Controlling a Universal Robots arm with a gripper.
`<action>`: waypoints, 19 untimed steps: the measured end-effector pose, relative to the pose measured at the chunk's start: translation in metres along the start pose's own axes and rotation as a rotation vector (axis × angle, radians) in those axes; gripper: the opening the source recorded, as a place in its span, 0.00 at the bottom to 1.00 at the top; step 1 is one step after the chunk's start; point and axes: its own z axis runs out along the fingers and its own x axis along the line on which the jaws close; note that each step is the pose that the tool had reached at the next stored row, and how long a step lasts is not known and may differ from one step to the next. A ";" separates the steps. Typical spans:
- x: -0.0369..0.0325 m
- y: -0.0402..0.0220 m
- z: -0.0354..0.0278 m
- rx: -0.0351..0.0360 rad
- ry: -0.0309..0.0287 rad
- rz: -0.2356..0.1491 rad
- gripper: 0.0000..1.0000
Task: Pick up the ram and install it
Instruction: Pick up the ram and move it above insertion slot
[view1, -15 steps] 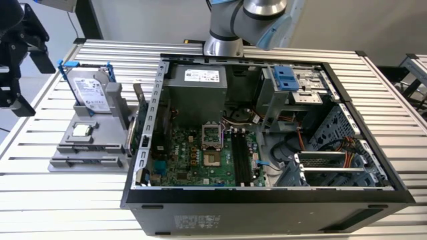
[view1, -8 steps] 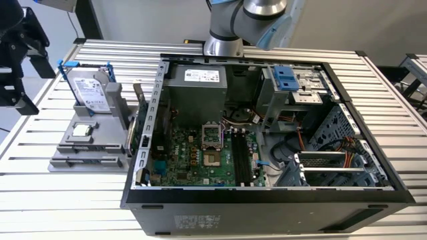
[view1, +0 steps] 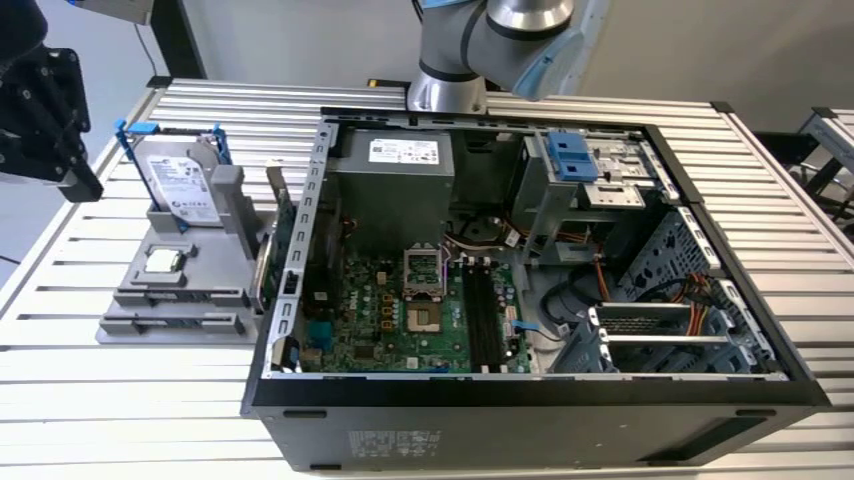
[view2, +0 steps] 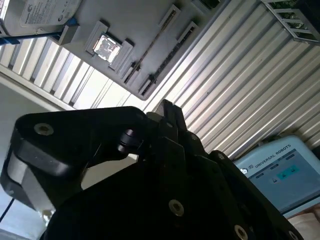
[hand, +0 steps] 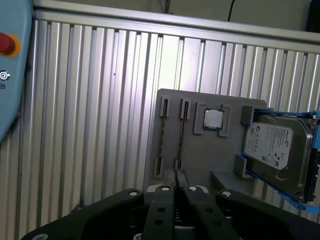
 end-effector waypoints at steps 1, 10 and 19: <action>0.0000 0.0000 0.0000 0.0000 0.0000 0.000 0.00; 0.0000 0.0000 0.0000 0.0000 0.0000 0.000 1.00; 0.0000 0.0000 0.0000 0.0000 0.0000 0.000 0.00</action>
